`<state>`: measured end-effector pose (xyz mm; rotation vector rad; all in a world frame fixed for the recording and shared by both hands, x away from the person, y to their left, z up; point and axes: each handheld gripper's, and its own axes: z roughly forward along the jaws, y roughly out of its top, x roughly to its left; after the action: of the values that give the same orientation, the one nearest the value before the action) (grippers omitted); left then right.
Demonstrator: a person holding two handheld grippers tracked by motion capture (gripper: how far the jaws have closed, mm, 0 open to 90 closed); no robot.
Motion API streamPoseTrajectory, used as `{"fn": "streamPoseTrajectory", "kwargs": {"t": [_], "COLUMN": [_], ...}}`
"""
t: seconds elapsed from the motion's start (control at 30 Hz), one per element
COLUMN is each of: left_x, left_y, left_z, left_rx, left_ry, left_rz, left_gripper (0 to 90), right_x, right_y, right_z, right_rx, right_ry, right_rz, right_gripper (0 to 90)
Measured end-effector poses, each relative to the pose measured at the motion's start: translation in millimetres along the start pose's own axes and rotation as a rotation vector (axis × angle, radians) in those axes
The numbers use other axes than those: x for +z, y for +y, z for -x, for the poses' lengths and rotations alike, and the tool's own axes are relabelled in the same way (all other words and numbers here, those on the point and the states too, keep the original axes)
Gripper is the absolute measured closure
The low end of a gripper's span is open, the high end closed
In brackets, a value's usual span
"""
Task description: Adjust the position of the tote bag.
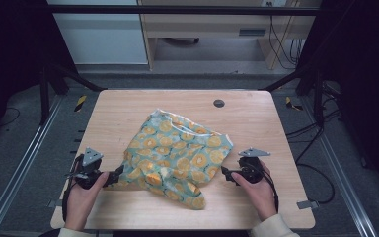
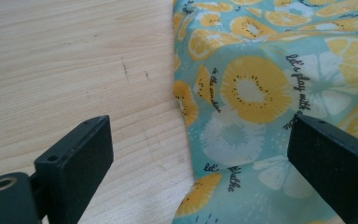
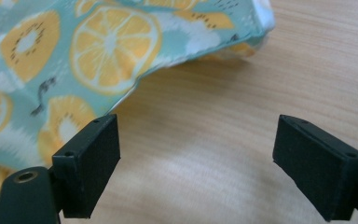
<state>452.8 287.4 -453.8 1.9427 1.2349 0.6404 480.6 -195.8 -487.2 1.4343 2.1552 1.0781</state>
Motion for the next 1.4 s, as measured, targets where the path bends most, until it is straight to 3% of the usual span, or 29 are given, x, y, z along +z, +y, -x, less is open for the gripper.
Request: {"fn": "streamPoseTrajectory", "kwargs": {"t": [0.17,0.27,0.33,0.43,0.63,0.77,0.8,0.87,0.97,1.03,1.07,1.1,1.13,1.17,1.2,1.23,1.27,1.3,1.4], "left_x": [-1.4,-0.9,-0.9,-1.2,1.1,0.5,0.6,0.6,1.3,1.6,1.7,1.7,1.7,1.8,1.4,1.4,0.6,0.6,-1.7], "left_y": [-0.4,-0.5,-0.3,-0.4,0.0,0.1,0.2,0.3,0.6,1.0,1.2,1.4,1.4,1.5,1.8,1.8,2.3,2.3,4.6], "left_z": [-0.2,-0.8,0.3,1.0,4.3,5.5,5.2,5.0,4.4,4.4,4.8,5.3,5.7,6.0,6.3,6.3,6.3,6.3,5.3], "left_rx": [0.002,0.007,0.008,0.010,0.020,0.026,0.023,0.022,0.020,0.028,0.029,0.028,0.028,0.029,0.030,0.030,0.029,0.029,0.017], "left_ry": [0.004,0.003,0.003,0.003,-0.004,-0.004,-0.007,-0.007,-0.007,-0.007,-0.008,-0.010,-0.010,-0.008,-0.006,-0.006,-0.008,-0.008,-0.008], "left_rz": [0.001,-0.009,-0.007,-0.005,-0.013,-0.012,-0.011,-0.010,-0.007,-0.009,-0.008,-0.009,-0.012,-0.012,-0.012,-0.012,-0.008,-0.008,0.009], "left_gripper": [6.7,6.7,6.8,6.8,6.9,6.9,7.0,7.0,7.0,7.0,7.0,7.0,7.0,7.0,7.4,7.4,7.5,7.9,8.5], "right_x": [5.0,2.0,1.2,1.3,18.2,37.4,46.7,50.4,59.0,59.9,61.1,62.3,62.3,62.3,61.1,61.1,59.1,59.1,47.5], "right_y": [7.8,24.0,34.7,45.2,61.5,69.0,70.4,70.7,70.5,70.3,70.3,70.4,70.7,70.7,71.5,71.5,72.6,72.6,79.6], "right_z": [5.6,8.9,7.8,7.8,12.1,21.2,26.7,29.0,34.9,34.7,33.4,27.9,25.1,25.1,19.1,19.1,13.9,13.9,-0.1], "right_rx": [0.010,0.035,0.009,0.007,0.019,0.066,0.096,0.110,0.173,0.172,0.170,0.158,0.145,0.145,0.120,0.120,0.095,0.095,0.031], "right_ry": [0.003,0.022,0.007,0.005,0.004,-0.004,-0.010,-0.012,0.020,0.030,0.040,0.068,0.077,0.077,0.097,0.097,0.112,0.112,0.136], "right_rz": [-0.004,0.046,0.052,0.058,0.038,0.021,-0.005,-0.017,-0.033,-0.037,-0.039,-0.044,-0.041,-0.041,-0.032,-0.032,-0.022,-0.022,0.035], "right_gripper": [15.1,14.5,15.1,15.3,15.0,14.2,13.6,13.7,17.3,19.4,22.2,33.5,39.0,39.0,56.2,56.2,70.0,70.0,88.3]}}
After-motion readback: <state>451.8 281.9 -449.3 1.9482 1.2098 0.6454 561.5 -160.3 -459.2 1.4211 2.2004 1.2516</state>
